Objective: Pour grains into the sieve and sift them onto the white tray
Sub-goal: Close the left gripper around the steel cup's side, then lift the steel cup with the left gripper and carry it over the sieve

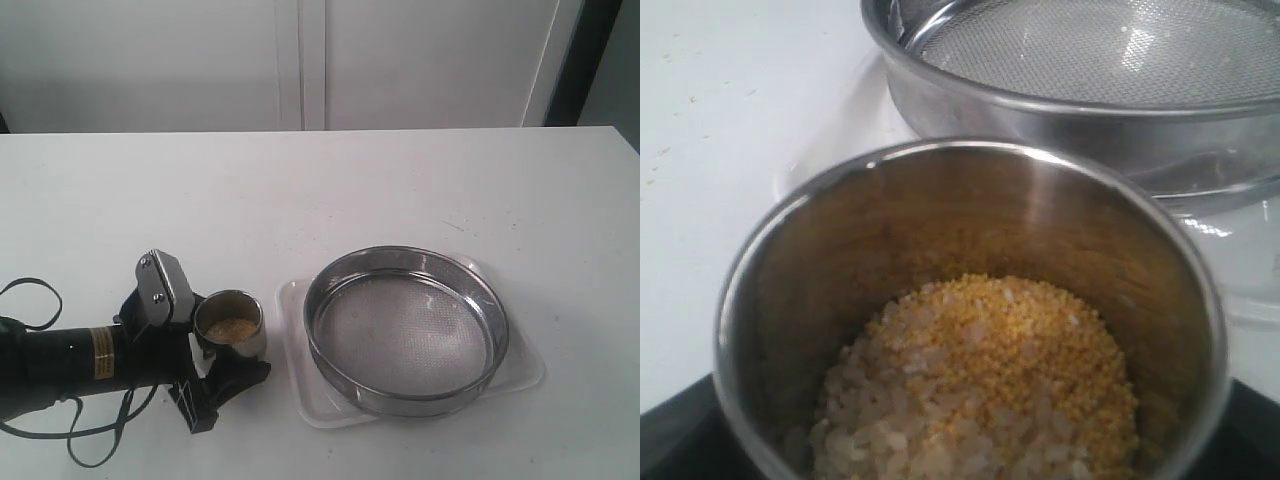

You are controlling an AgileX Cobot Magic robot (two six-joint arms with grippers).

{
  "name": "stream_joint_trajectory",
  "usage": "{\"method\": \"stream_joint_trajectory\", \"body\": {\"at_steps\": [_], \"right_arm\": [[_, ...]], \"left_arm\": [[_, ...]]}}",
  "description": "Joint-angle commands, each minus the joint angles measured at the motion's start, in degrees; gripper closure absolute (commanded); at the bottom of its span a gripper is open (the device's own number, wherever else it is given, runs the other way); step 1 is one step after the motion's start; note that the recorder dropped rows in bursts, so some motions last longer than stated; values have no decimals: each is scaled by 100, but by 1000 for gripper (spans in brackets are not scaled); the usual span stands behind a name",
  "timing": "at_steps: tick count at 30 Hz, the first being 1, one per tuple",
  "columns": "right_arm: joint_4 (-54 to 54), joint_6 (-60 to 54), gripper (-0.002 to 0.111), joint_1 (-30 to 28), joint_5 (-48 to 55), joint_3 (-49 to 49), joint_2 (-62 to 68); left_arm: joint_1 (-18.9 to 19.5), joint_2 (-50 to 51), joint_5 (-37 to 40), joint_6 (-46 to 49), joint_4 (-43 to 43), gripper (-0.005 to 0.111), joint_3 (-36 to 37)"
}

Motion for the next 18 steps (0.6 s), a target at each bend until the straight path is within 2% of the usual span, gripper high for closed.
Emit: {"method": "stream_joint_trajectory", "body": {"at_steps": [1,3,11,18], "right_arm": [[-4,-12,108,2,-80,37,-32],[-4,-12,108,2,-80,37,-32],[-4,-12,108,2,-80,37,-32],[-4,-12,108,2,-80,37,-32]], "left_arm": [[-29,-11,-12,-7,-8,92,-3],[-29,-11,-12,-7,-8,107,-3],[-29,-11,-12,-65,-42,107,-3],[-29,-102,-12,-516,-172,107,-3]]}}
